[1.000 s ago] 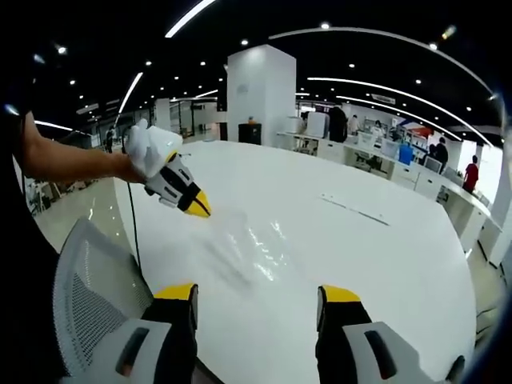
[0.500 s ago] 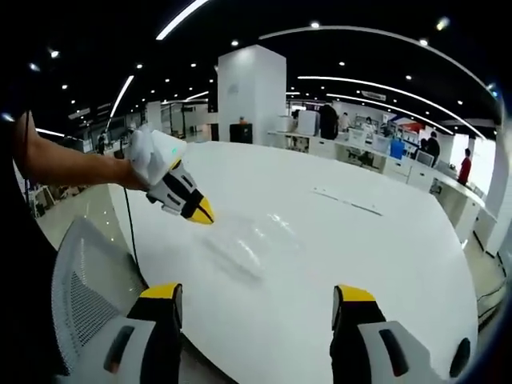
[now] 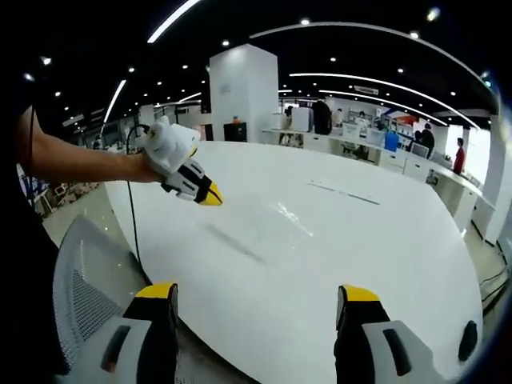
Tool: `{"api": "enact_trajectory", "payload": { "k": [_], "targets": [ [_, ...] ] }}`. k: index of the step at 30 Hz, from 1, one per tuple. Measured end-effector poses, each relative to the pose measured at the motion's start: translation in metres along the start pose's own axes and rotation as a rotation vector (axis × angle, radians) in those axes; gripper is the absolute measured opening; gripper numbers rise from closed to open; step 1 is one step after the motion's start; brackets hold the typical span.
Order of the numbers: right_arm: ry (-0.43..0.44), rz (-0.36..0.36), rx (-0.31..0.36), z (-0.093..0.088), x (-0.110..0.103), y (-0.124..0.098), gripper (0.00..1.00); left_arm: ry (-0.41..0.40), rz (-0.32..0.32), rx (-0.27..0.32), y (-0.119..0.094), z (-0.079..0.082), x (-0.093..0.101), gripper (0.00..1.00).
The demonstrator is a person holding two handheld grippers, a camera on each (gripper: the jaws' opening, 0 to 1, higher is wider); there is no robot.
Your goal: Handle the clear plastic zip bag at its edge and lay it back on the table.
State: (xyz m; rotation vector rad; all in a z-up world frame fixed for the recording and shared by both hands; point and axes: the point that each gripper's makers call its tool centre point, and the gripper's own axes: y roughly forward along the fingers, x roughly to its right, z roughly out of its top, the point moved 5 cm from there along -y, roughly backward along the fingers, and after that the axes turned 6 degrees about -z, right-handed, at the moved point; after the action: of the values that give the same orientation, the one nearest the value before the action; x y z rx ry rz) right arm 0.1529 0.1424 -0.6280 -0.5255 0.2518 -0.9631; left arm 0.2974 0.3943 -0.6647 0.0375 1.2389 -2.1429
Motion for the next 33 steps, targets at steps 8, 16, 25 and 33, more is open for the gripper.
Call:
{"api": "enact_trajectory", "payload": {
  "k": [8,16,25,33],
  "targets": [
    [-0.005,0.014,-0.010,-0.001,-0.001,0.003,0.81,-0.046,0.031,-0.023,-0.011,-0.022,-0.004,0.00],
    [-0.016,0.023,-0.015,0.000,-0.004,0.003,0.82,-0.060,-0.003,-0.009,-0.009,-0.022,0.006,0.00],
    [-0.014,0.013,-0.025,-0.006,-0.004,0.000,0.82,-0.056,-0.031,0.002,-0.002,-0.016,0.014,0.00],
    [0.002,-0.005,-0.032,-0.014,-0.003,-0.003,0.83,-0.002,-0.059,0.012,0.006,-0.005,0.023,0.00]
  ]
}}
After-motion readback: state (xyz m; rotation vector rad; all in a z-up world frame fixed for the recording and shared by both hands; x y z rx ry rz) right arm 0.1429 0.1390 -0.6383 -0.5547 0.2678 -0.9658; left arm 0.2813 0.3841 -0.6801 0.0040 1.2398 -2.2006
